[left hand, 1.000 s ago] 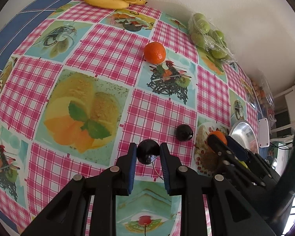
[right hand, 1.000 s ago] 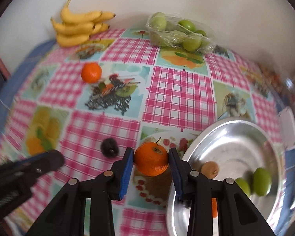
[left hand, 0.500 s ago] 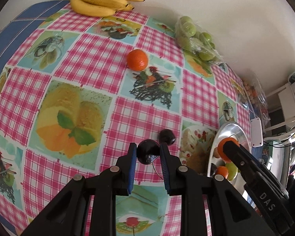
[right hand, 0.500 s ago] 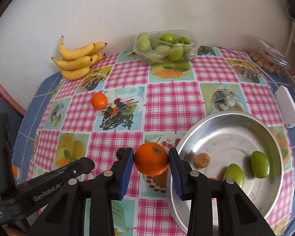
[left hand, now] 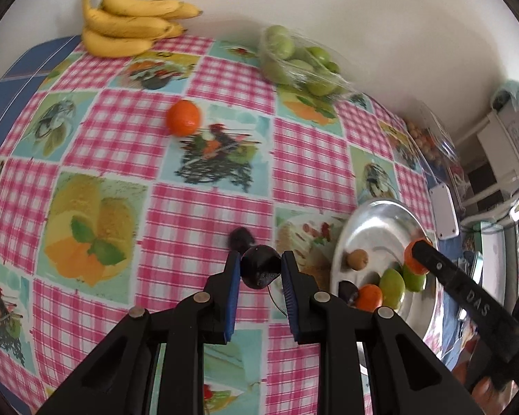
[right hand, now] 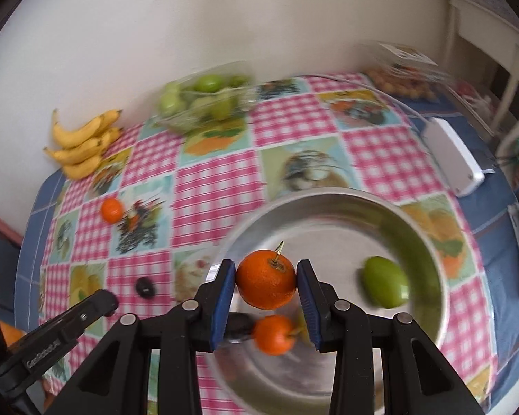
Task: Organize fruits
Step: 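Carry the dark plum and tangerine over the steel bowl with both tools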
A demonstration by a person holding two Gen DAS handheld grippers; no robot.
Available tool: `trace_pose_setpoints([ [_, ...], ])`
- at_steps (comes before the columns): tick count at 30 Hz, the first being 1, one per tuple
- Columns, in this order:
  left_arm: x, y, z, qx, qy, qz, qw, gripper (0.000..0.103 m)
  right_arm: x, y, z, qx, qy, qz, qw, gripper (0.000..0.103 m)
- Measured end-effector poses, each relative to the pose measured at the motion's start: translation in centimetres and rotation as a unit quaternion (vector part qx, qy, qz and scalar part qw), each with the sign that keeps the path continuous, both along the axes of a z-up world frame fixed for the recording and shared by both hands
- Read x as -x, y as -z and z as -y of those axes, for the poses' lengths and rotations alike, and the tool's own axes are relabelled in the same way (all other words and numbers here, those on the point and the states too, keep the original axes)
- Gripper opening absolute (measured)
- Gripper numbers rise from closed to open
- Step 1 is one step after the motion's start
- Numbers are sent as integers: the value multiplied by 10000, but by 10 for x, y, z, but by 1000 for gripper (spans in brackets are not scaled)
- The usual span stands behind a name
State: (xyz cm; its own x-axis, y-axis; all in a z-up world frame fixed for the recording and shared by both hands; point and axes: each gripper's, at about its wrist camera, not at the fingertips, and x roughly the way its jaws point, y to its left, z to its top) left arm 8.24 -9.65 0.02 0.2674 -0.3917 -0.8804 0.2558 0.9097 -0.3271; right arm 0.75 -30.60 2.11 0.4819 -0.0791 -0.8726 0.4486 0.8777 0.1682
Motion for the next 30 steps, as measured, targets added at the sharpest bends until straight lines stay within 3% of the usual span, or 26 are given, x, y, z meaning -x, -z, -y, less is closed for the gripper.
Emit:
trace_pose_setpoints([
  [13, 40, -2, 91, -223, 1121, 371, 9928, 25, 28, 12, 61, -216, 671, -112, 9974, 39],
  [30, 35, 11, 108, -851, 1144, 951, 9852, 25, 15, 33, 52, -386, 479, -320, 9976, 40],
])
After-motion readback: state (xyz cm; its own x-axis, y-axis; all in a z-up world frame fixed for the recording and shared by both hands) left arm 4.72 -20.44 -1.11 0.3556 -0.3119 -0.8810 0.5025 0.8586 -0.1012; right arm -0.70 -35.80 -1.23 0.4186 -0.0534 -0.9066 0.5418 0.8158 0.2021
